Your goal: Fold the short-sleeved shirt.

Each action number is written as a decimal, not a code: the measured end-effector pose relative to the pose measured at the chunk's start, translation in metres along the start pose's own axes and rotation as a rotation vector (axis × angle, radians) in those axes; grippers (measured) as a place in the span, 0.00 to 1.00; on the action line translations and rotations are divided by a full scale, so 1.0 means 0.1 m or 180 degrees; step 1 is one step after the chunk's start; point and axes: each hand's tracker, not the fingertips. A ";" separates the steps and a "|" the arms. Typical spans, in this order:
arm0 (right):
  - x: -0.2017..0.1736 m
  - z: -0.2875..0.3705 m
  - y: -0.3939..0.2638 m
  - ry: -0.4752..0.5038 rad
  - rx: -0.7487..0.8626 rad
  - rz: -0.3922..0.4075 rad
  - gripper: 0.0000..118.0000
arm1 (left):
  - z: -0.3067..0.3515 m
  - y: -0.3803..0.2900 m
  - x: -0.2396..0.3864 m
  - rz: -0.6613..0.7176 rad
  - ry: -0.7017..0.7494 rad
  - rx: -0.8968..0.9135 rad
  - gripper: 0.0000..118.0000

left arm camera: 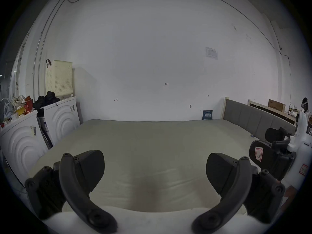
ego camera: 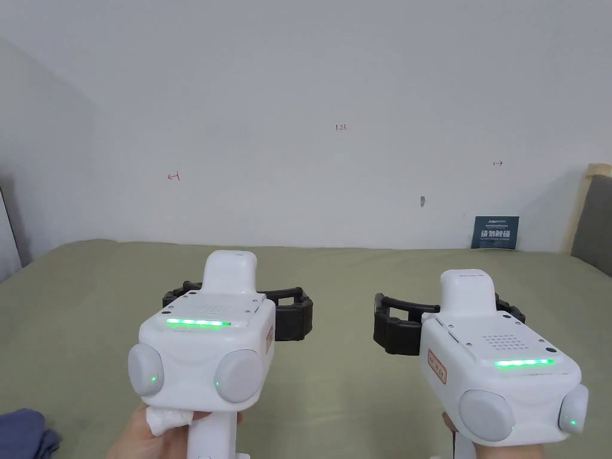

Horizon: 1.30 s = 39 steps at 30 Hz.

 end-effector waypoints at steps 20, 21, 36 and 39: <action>0.03 0.01 0.04 -0.0015 0.0039 -0.0023 1.00 | 0.01 0.02 -0.05 0.0041 -0.0056 -0.0037 1.00; 0.02 0.01 0.04 -0.0010 0.0040 -0.0011 1.00 | 0.00 0.02 -0.05 0.0025 -0.0022 -0.0020 1.00; -0.04 -0.01 0.07 0.0047 0.0051 0.0011 1.00 | -0.01 0.05 -0.11 0.0163 -0.0023 -0.0153 1.00; -0.04 -0.01 0.07 0.0051 0.0038 0.0009 1.00 | -0.06 0.08 -0.14 0.0345 0.0125 -0.0415 1.00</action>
